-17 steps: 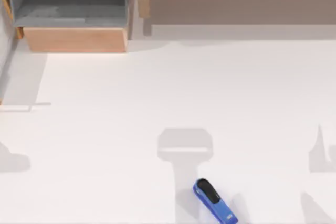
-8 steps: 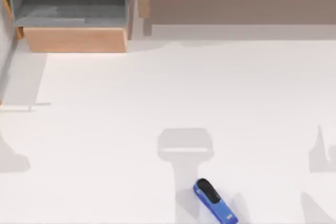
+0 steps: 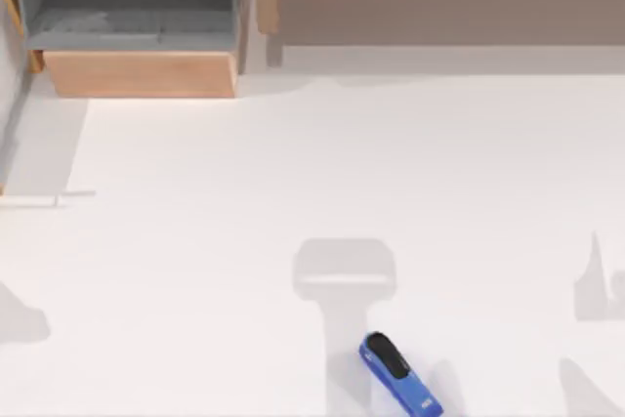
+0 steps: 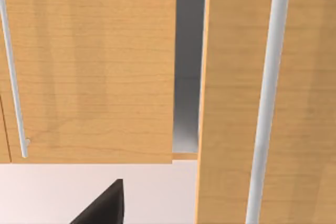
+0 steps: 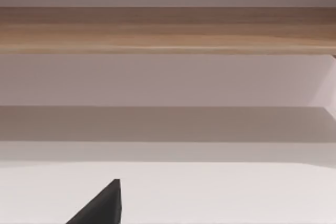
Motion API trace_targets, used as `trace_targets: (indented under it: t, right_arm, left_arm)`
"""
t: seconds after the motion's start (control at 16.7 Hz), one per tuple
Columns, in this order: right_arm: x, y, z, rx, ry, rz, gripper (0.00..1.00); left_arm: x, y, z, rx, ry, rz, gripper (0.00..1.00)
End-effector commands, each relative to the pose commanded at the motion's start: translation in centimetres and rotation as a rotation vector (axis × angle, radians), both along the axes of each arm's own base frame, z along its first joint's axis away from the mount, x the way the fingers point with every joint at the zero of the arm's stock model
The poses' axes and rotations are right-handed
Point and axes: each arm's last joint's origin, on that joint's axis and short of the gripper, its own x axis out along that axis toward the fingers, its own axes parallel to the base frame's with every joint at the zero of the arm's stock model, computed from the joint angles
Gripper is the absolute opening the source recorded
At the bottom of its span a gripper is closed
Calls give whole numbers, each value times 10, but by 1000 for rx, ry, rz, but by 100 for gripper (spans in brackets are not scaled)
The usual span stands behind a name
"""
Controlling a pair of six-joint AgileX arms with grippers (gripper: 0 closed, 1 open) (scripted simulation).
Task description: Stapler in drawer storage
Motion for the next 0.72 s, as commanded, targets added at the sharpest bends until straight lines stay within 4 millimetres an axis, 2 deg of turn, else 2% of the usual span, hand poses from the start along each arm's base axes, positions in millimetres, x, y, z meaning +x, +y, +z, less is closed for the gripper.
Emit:
trace_targets:
  t: [0.18,0.3,0.48,0.72]
  right_arm:
    - [0,0,0,0,0,0,100]
    - [0,0,0,0,0,0,100]
    - [0,0,0,0,0,0,100]
    - [0,0,0,0,0,0,100]
  left_arm:
    - [2,-3,0,-14,6,-14,100]
    - [5,-18,2,-73,23,-71,100]
    - [19,-56,10,-254,88,-225,100]
    - [58,-123,23,-618,288,-416,100]
